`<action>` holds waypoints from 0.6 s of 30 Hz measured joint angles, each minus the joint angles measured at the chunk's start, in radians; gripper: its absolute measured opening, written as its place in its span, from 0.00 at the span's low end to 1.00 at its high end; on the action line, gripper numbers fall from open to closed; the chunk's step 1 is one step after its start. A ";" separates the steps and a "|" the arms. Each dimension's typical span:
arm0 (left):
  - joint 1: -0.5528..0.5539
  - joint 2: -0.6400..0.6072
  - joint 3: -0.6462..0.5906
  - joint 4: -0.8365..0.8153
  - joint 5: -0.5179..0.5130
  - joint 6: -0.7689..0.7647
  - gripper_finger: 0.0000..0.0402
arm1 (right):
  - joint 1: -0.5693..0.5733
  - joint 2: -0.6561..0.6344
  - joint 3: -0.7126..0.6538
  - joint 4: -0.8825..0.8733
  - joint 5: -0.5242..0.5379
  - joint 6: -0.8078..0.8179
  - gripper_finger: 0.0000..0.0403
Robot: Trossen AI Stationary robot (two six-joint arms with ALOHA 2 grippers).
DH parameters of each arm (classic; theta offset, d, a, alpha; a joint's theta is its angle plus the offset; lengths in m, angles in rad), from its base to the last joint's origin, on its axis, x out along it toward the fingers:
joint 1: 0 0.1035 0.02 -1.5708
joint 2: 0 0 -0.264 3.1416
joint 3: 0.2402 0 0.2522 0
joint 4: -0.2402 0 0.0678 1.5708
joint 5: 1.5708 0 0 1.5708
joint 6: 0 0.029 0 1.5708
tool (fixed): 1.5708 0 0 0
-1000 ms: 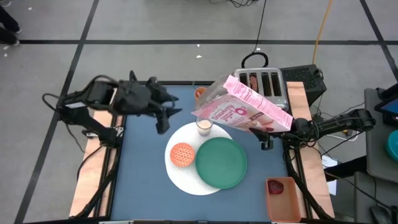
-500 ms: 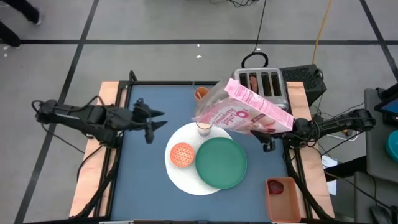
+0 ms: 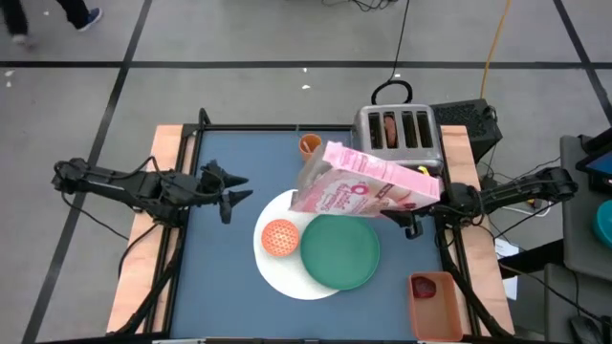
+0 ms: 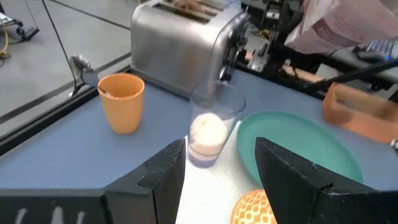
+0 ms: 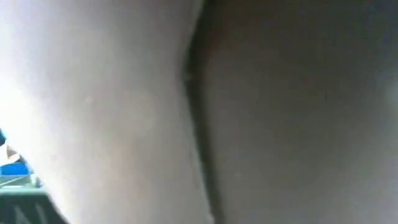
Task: Arrange a breakfast setting
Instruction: Pour the cereal from the cereal box into the orange bowl
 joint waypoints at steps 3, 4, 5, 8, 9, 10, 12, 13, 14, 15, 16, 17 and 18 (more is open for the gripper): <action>0.000 0.000 0.000 -0.001 0.000 0.004 0.49 | 0.000 0.000 0.000 -0.021 -0.042 0.050 0.53; 0.000 0.000 0.000 -0.001 0.000 0.005 0.49 | 0.000 -0.001 0.000 -0.025 -0.049 0.059 0.53; 0.000 0.000 0.000 -0.001 0.000 0.006 0.49 | 0.000 -0.001 0.000 -0.030 -0.052 0.065 0.53; 0.000 0.000 0.000 -0.001 0.000 0.007 0.49 | 0.000 0.000 0.000 -0.051 -0.073 0.071 0.53; 0.000 0.000 0.000 -0.001 0.000 0.004 0.49 | 0.000 0.000 0.001 -0.060 -0.074 0.072 0.53; 0.000 0.000 0.000 -0.001 0.000 0.003 0.49 | 0.000 0.000 0.005 -0.078 -0.075 0.072 0.53; 0.000 0.000 0.000 -0.001 0.000 0.003 0.49 | 0.000 0.000 0.027 -0.140 -0.075 0.072 0.53; 0.000 0.000 0.000 -0.001 0.000 0.003 0.49 | 0.000 0.000 0.045 -0.184 -0.075 0.072 0.53; 0.000 0.000 0.000 -0.001 0.000 0.004 0.49 | 0.000 0.000 0.066 -0.234 -0.075 0.072 0.53; 0.000 0.000 0.000 -0.001 0.000 0.004 0.49 | 0.000 0.001 0.091 -0.290 -0.076 0.072 0.53; 0.000 0.000 0.000 -0.002 0.000 0.003 0.49 | 0.000 0.002 0.116 -0.346 -0.075 0.070 0.53; 0.000 0.000 0.000 -0.002 0.000 0.004 0.49 | 0.000 0.003 0.143 -0.401 -0.075 0.059 0.53; 0.000 0.000 0.000 -0.002 0.000 0.004 0.49 | 0.000 0.006 0.169 -0.452 -0.075 0.043 0.53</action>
